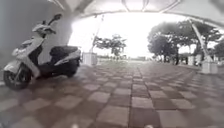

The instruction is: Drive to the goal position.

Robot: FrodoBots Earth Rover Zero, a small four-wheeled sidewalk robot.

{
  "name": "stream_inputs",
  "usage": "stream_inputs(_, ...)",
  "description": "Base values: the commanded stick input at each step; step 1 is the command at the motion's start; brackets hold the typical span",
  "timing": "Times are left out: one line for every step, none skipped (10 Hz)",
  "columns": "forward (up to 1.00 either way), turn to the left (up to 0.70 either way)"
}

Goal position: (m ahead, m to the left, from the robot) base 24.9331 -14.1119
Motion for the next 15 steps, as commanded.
stream_inputs(0.07,0.00)
stream_inputs(0.03,0.00)
stream_inputs(0.00,0.00)
stream_inputs(0.00,0.00)
stream_inputs(0.00,0.00)
stream_inputs(0.00,0.00)
stream_inputs(0.00,0.00)
stream_inputs(0.00,0.00)
stream_inputs(0.00,0.00)
stream_inputs(0.00,0.00)
stream_inputs(0.00,0.00)
stream_inputs(0.29,0.00)
stream_inputs(0.70,0.00)
stream_inputs(0.70,0.00)
stream_inputs(0.70,0.00)
